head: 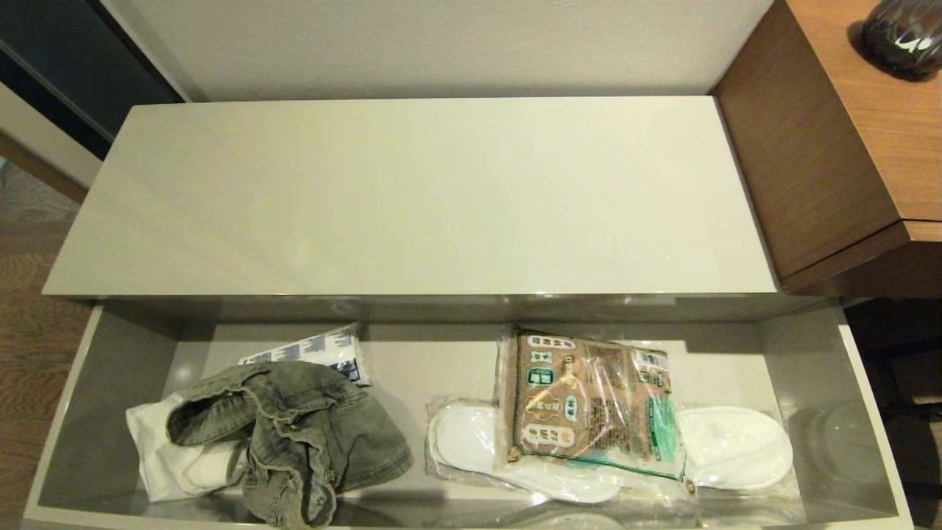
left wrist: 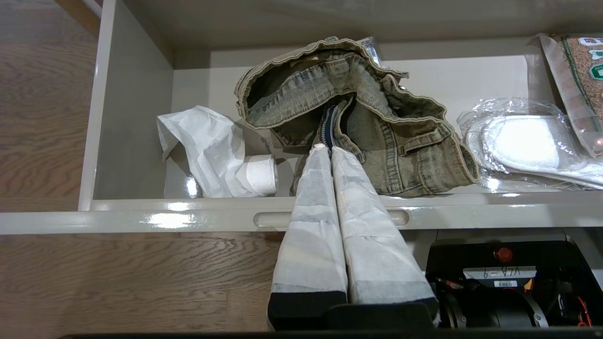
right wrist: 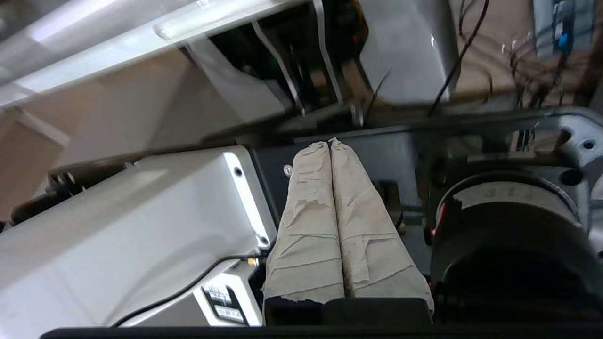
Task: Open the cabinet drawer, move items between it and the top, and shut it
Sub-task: Close the drawer
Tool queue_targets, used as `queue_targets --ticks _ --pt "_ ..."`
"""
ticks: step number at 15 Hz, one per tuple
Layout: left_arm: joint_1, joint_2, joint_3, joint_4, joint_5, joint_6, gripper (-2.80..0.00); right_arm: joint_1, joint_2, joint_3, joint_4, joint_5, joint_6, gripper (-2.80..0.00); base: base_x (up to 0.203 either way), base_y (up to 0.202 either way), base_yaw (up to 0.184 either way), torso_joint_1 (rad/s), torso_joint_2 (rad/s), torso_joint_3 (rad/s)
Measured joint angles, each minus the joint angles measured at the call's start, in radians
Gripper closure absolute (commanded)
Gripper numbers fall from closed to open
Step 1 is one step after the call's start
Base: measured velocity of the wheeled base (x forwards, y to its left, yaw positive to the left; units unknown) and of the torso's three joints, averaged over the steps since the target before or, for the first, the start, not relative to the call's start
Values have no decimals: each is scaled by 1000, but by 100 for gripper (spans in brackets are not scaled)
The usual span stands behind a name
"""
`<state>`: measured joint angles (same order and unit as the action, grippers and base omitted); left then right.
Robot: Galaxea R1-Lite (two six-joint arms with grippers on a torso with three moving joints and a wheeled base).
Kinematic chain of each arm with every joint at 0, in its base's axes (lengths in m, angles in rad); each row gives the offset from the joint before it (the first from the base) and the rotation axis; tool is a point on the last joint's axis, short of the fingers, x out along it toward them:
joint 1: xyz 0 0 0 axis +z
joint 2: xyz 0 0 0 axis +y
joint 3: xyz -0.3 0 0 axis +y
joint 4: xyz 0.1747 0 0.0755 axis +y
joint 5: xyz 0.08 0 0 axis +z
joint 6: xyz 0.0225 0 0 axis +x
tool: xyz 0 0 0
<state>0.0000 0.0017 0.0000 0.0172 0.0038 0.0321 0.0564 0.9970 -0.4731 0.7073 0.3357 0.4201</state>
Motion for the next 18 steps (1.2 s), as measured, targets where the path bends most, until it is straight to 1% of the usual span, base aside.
queue_targets --ticks 2,6,8,12,14,16,17,18 --pt "0 0 0 0 1 0 0 20 38 21 -37 0 28 0 0 0 0 0 0 0" --pt "0 0 0 0 0 0 0 44 137 64 -128 0 54 0 0 0 0 0 0 0" --pt "0 0 0 0 0 0 0 66 193 86 -198 -3 91 0 0 0 0 0 0 0" --pt "0 0 0 0 0 0 0 165 272 101 -304 -27 229 0 0 0 0 0 0 0" --pt "0 0 0 0 0 0 0 259 315 106 -360 -78 325 0 0 0 0 0 0 0" --pt "0 0 0 0 0 0 0 362 358 113 -437 -129 442 0 0 0 0 0 0 0" --pt "0 0 0 0 0 0 0 396 377 116 -462 -149 484 0 0 0 0 0 0 0" --pt "0 0 0 0 0 0 0 412 391 116 -469 -155 496 0 0 0 0 0 0 0"
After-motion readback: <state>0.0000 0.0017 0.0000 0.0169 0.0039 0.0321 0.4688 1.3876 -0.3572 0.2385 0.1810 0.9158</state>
